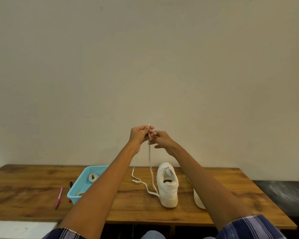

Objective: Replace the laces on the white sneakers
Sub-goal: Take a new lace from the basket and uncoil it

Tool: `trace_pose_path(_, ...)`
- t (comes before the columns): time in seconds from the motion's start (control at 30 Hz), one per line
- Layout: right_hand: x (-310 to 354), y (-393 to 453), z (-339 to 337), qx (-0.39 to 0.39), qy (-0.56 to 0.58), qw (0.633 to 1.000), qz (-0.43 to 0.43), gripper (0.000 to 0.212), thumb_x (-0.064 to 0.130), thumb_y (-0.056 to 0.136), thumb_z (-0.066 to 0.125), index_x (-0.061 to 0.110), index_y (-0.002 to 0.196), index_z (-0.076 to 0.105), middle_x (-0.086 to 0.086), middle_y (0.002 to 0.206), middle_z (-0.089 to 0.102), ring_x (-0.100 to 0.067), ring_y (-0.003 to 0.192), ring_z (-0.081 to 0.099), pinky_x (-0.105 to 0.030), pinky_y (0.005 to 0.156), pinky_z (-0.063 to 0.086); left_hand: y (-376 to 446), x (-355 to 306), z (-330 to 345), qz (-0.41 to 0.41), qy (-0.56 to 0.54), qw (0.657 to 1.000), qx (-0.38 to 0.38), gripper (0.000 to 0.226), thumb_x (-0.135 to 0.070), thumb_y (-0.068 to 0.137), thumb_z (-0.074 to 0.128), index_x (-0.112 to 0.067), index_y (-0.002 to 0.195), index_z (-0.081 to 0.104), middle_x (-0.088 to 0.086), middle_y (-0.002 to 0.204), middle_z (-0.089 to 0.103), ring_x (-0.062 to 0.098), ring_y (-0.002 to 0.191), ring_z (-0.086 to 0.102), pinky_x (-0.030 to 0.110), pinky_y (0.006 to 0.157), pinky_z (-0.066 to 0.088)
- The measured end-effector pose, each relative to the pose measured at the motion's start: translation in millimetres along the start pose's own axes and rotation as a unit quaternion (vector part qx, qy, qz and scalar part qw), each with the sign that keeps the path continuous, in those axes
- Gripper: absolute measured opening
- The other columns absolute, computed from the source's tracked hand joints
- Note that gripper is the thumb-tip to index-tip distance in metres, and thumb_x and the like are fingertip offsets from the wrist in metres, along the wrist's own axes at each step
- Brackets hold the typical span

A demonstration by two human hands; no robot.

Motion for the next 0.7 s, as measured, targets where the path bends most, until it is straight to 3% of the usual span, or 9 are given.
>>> trace_pose_path(0.13,10.7,2.2,9.2,0.024,0.058,0.997,-0.053,0.045,-0.013,0.082,0.045,0.009,0.119,0.059,0.001,0.081,0.06,-0.01,0.079,0.059,-0.025,0.073,0.05,4.8,1.6,-5.9,-0.008,0.012,0.999,-0.039,0.021,-0.006,0.095,0.052,-0.002,0.081,0.067,0.003,0.061,0.066,0.009,0.054,0.066,0.02,0.063,0.057)
trace_pose_path(0.27,10.3,0.2,12.6,0.056,0.01,0.997,-0.056,0.025,-0.002,0.089,0.051,0.009,0.109,0.061,-0.002,0.088,0.066,-0.012,0.081,0.066,-0.028,0.08,0.05,8.6,-0.8,-10.6,-0.006,0.02,0.998,-0.057,0.02,-0.007,0.095,0.052,-0.001,0.087,0.069,0.004,0.068,0.067,0.011,0.058,0.066,0.019,0.065,0.057)
trace_pose_path(0.33,6.1,-0.8,16.0,0.066,-0.017,0.997,-0.047,0.017,0.004,0.095,0.046,0.005,0.104,0.061,-0.003,0.082,0.065,-0.014,0.073,0.065,-0.025,0.076,0.051,11.0,-0.5,-11.8,-0.007,0.027,0.998,-0.065,0.02,-0.008,0.096,0.051,0.0,0.091,0.069,0.005,0.072,0.067,0.012,0.061,0.065,0.021,0.066,0.056)
trace_pose_path(0.5,2.1,-5.6,23.4,0.089,-0.084,0.992,-0.028,0.031,0.012,0.102,0.033,0.001,0.099,0.062,-0.002,0.069,0.058,-0.012,0.061,0.06,-0.013,0.058,0.048,16.4,3.0,-18.8,0.002,0.058,0.995,-0.078,0.017,-0.007,0.096,0.051,0.001,0.095,0.067,0.006,0.078,0.068,0.014,0.066,0.068,0.02,0.066,0.057)
trace_pose_path(0.7,10.7,-7.3,15.1,0.075,-0.066,0.994,-0.046,0.035,0.024,0.103,0.037,0.012,0.078,0.059,0.0,0.064,0.053,-0.01,0.058,0.057,-0.017,0.063,0.048,16.1,9.2,-25.1,0.062,0.187,0.979,-0.047,0.019,-0.01,0.094,0.055,0.002,0.099,0.069,0.007,0.077,0.068,0.018,0.07,0.065,0.02,0.067,0.056)
Point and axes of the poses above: each hand's wrist, its own y-axis towards the middle knuckle, its own z-axis out of the palm, x = y × z, the point moved 4 cm from there along y, towards the middle knuckle
